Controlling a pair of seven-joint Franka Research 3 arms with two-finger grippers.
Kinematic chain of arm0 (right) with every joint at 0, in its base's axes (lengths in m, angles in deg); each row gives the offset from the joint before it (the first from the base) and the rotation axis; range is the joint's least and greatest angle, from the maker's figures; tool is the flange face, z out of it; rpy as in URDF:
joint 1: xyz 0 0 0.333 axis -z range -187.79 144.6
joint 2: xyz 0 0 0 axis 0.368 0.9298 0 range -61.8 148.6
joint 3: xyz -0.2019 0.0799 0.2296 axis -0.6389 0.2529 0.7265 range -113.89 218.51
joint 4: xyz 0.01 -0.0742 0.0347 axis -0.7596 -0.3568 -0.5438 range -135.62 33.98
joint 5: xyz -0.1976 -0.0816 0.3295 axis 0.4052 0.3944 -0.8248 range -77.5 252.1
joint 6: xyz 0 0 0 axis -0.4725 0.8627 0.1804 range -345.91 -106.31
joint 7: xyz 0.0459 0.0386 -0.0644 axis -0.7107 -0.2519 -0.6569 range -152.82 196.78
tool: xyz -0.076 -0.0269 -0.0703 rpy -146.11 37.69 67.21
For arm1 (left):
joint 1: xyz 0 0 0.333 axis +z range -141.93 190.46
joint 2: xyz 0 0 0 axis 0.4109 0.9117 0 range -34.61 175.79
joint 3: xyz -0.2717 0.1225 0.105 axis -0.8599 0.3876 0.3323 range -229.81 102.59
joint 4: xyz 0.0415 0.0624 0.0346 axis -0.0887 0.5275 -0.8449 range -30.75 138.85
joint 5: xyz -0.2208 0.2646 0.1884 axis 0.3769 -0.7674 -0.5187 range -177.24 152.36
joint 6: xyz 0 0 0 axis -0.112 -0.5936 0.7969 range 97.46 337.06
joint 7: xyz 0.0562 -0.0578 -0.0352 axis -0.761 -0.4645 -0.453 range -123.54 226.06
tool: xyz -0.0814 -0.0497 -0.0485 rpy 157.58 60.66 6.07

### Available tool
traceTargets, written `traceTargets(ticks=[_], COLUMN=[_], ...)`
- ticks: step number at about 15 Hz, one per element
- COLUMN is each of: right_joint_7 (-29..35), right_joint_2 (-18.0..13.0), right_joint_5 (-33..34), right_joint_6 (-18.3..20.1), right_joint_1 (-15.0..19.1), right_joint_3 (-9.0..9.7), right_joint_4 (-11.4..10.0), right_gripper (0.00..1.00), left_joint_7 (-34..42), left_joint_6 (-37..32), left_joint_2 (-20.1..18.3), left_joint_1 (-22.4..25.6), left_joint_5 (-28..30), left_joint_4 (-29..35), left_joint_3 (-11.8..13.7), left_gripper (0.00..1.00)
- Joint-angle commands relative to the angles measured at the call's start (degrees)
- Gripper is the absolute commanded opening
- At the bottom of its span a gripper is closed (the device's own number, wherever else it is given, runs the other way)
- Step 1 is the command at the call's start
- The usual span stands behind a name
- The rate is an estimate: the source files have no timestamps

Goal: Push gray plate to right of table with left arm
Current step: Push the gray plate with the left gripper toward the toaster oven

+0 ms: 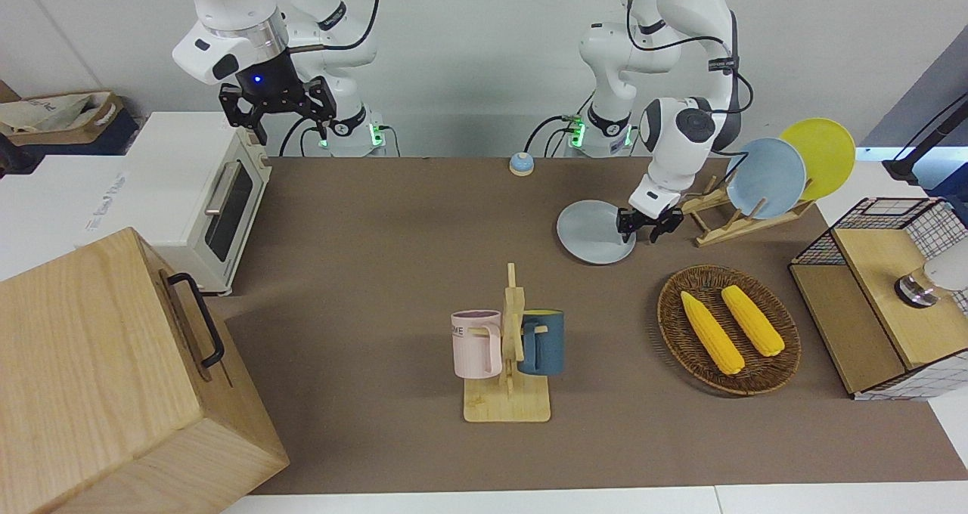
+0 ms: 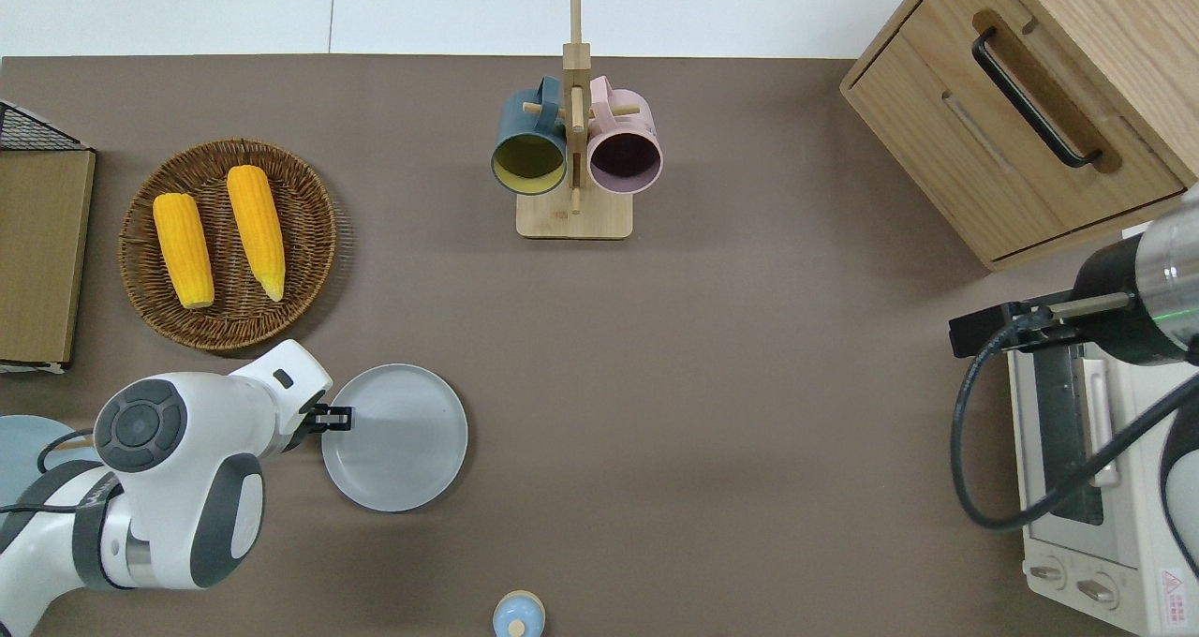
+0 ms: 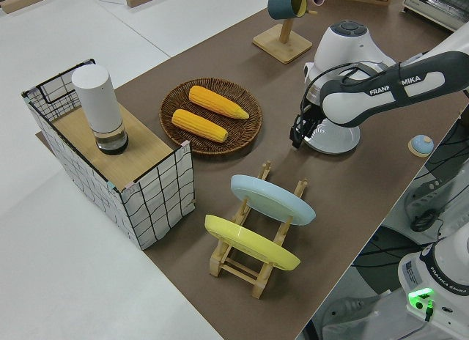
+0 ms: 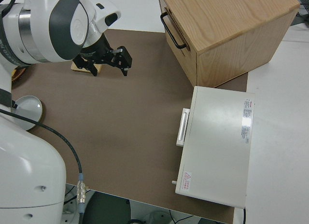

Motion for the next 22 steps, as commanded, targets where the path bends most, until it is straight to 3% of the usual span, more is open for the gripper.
traceTargets(ticks=[1,6,8,12,17,22], right_joint_7=[-0.15,-0.15,-0.15,-0.15,-0.15,-0.15], right_joint_2=[-0.35,-0.35,-0.35,-0.35,-0.35,-0.35], right_joint_5=[-0.58,-0.58,-0.58,-0.58,-0.58,-0.58], right_joint_6=[0.69,0.69,0.69,0.60,0.69,0.69], right_joint_1=[0.67,0.67,0.67,0.67,0.67,0.67], right_joint_3=[0.30,0.30,0.30,0.30,0.30,0.30], right_joint_4=[0.07,0.07,0.07,0.07,0.07,0.07], right_gripper=[0.983,0.983,0.983,0.983,0.983,0.983], left_joint_7=[-1.62,-1.62,-1.71,-1.71,-7.85,-11.71], left_joint_6=[1.44,1.44,1.44,1.44,1.18,0.74], left_joint_2=[-0.19,-0.19,-0.19,-0.19,-0.10,-0.10], left_joint_1=[-0.96,-1.05,-1.05,-1.23,-1.40,-1.84], left_joint_5=[-1.17,-1.26,-1.26,-1.17,-1.17,-1.17], left_joint_4=[1.05,1.05,1.22,1.31,1.22,0.87], left_joint_3=[0.51,0.51,0.43,-0.01,-4.05,-6.33], left_gripper=[0.41,0.09,0.00,0.00,0.00,0.00])
